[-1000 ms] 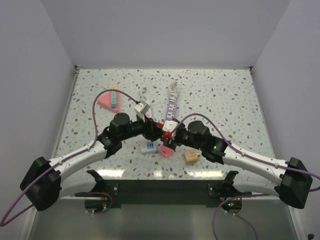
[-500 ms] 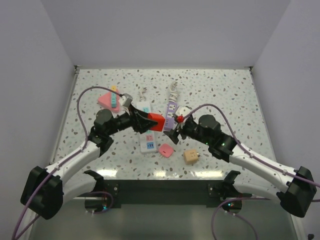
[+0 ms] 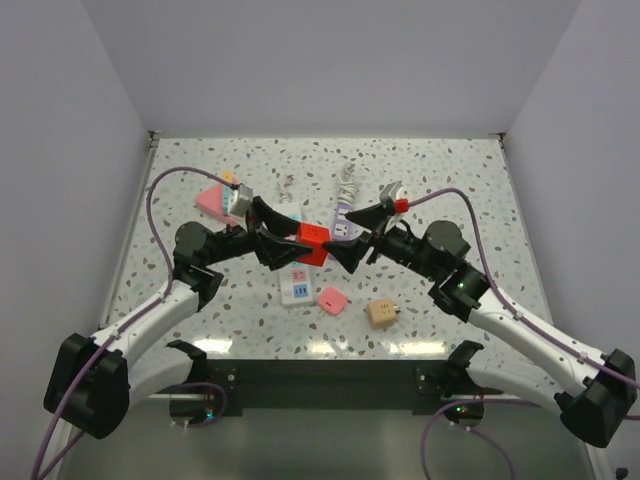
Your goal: Insert the plug
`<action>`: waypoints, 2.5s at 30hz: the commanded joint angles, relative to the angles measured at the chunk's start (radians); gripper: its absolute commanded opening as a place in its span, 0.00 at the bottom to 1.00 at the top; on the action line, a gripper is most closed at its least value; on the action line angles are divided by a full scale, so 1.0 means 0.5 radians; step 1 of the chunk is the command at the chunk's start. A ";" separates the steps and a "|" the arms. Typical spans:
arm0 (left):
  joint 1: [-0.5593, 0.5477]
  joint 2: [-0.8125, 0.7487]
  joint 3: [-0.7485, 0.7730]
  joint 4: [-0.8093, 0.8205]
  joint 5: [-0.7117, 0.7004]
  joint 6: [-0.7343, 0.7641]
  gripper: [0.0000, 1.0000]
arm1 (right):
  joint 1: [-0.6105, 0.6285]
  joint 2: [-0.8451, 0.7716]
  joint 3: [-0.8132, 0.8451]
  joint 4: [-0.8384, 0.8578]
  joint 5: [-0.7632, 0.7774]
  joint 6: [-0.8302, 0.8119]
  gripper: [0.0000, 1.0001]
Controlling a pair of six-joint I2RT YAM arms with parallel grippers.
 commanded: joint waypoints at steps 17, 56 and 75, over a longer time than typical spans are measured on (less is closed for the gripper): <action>0.078 0.008 0.230 0.959 0.319 -0.484 0.00 | -0.107 0.056 -0.137 1.079 -0.905 0.561 0.96; 0.115 0.263 0.169 0.543 0.080 -0.153 0.80 | -0.098 0.271 0.000 0.792 -0.365 0.408 0.00; 0.468 0.130 0.040 -0.743 -1.211 0.461 1.00 | -0.205 1.206 1.350 -0.991 -0.190 -0.016 0.00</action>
